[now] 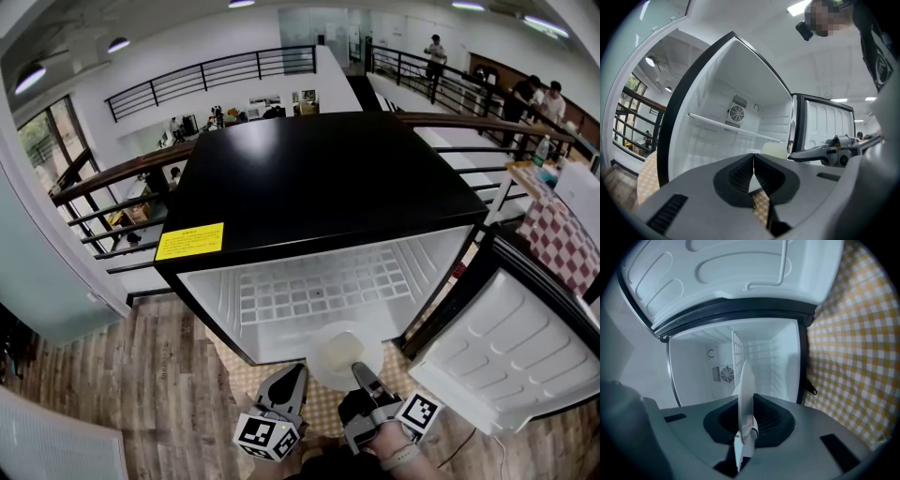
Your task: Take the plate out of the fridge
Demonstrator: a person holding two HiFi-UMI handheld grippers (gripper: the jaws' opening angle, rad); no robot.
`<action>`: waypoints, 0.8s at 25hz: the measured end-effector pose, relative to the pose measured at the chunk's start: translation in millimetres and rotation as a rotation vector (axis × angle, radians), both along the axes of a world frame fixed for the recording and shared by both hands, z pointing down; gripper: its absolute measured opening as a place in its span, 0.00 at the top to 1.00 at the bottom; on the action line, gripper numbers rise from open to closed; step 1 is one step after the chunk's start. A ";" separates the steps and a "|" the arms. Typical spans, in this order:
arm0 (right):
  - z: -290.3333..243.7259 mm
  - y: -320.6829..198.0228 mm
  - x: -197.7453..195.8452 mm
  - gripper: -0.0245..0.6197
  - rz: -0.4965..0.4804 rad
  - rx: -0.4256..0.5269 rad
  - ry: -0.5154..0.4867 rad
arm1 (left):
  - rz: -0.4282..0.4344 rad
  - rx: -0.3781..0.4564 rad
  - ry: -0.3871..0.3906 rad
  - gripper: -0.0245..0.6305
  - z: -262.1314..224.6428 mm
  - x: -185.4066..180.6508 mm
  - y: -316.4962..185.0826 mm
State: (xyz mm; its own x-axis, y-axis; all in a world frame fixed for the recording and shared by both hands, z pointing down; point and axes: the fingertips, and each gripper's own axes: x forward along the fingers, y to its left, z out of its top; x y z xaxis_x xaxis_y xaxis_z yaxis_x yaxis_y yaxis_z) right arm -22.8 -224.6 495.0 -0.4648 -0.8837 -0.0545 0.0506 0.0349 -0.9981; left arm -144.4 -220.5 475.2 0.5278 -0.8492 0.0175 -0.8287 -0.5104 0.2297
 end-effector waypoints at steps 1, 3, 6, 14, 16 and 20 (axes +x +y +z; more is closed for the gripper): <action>0.4 0.1 -0.9 0.88 -0.002 -0.001 -0.001 | 0.000 0.000 -0.001 0.95 0.3 -0.2 0.4; 1.5 0.1 -2.2 0.88 -0.003 -0.005 -0.007 | -0.003 -0.002 -0.003 0.95 1.0 -1.7 0.9; 3.2 -0.2 -3.3 0.88 -0.005 -0.006 -0.010 | -0.011 -0.003 -0.004 0.95 1.9 -4.6 1.2; 5.6 0.7 -9.3 0.88 -0.017 -0.015 -0.015 | -0.020 -0.008 -0.004 0.95 3.0 -8.3 4.2; 6.8 0.7 -10.6 0.88 -0.020 -0.017 -0.015 | -0.023 -0.008 -0.004 0.95 3.5 -9.5 4.3; 9.9 1.3 -12.4 0.88 -0.022 -0.023 -0.018 | -0.028 -0.009 -0.008 0.95 4.9 -11.9 5.3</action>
State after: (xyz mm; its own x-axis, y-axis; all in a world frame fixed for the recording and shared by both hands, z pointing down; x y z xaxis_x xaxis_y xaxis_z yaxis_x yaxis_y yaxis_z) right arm -35.3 -223.3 504.8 -0.4829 -0.8746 -0.0429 0.0694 0.0106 -0.9975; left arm -156.2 -215.2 480.0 0.5041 -0.8632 0.0290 -0.8442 -0.4853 0.2277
